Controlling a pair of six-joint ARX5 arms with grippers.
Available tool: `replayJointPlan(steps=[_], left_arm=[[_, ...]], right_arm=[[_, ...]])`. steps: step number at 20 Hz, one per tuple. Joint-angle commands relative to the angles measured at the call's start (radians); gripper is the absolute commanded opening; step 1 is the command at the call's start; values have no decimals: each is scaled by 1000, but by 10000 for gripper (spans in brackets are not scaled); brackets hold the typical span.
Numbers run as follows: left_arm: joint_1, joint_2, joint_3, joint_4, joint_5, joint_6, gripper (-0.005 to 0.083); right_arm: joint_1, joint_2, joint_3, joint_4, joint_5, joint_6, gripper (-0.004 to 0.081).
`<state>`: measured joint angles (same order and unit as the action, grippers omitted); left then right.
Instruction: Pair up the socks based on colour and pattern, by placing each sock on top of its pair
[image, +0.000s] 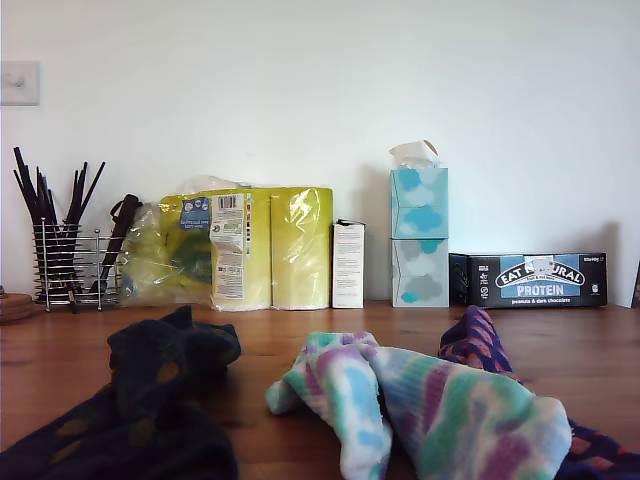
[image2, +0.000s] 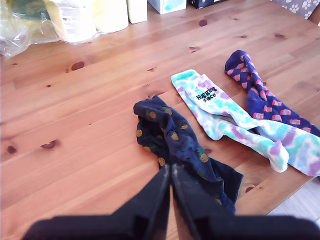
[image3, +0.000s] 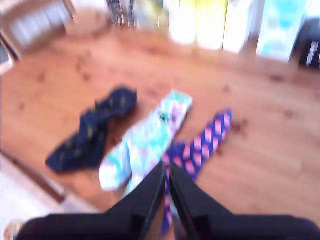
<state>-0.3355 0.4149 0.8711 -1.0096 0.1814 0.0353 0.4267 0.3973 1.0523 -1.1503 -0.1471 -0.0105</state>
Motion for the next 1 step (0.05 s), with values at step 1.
replayJointPlan(steps=[1], left_arm=[[1,5,-22,6,1,-2,-23]], right_arm=[[0,5,-8,-10,0,-8,-13]])
